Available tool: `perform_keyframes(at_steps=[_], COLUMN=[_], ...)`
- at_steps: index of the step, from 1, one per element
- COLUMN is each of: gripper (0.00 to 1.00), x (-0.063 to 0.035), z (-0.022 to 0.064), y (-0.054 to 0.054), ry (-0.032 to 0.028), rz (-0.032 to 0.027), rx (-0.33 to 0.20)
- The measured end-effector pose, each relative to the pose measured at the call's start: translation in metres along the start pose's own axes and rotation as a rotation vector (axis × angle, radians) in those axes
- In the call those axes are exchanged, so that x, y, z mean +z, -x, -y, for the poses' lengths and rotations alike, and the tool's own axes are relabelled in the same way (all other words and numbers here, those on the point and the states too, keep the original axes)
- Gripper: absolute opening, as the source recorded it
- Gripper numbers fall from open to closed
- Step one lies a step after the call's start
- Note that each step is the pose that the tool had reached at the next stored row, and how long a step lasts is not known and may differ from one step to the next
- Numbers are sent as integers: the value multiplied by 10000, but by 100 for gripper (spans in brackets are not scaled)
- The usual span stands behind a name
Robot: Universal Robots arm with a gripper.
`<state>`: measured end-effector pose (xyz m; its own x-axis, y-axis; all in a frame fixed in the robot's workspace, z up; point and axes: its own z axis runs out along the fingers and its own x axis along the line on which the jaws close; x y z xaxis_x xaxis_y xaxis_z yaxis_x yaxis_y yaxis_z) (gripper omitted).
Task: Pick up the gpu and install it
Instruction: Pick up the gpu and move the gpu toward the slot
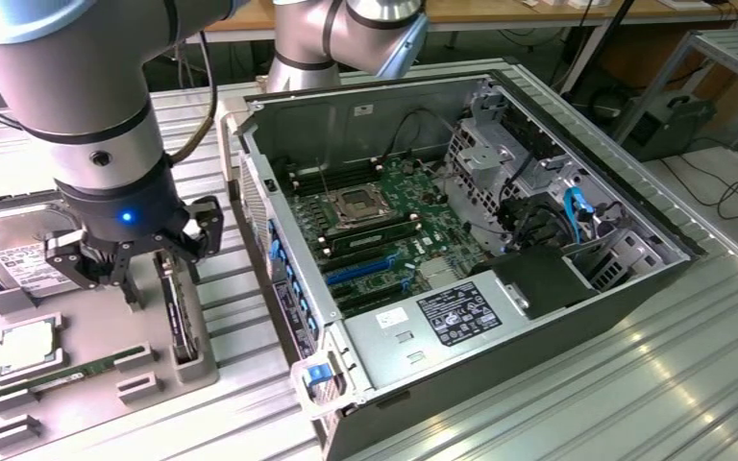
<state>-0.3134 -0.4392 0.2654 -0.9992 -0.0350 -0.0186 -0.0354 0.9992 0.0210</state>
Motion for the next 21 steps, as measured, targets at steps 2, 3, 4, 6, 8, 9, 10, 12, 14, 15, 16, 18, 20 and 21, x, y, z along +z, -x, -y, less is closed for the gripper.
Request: perform_keyframes(at_steps=[2, 3, 4, 6, 8, 9, 10, 12, 14, 15, 16, 18, 20, 21], gripper=[66, 66, 66, 66, 66, 66, 66, 66, 66, 66, 66, 66, 66, 66], x=[14, 22, 33, 63, 98, 118, 137, 174, 211, 229, 248, 283, 319, 337], z=[0, 0, 0, 0, 1, 2, 2, 3, 4, 5, 6, 15, 28, 32], y=[3, 5, 6, 5, 5, 4, 4, 4, 2, 2, 1, 2, 0, -1], ry=[2, -3, -9, -10, -10, -10, -10, -10, -11, -12, -12, -13, -13, -13], rz=[1, 1, 0, 0, -1, 0, 0, 2, 2, 2, 4, 4, 9, 11], rx=[0, 0, 0, 0, 0, 1, 11, 52, 92, 119, 144, 168, 204, 223])
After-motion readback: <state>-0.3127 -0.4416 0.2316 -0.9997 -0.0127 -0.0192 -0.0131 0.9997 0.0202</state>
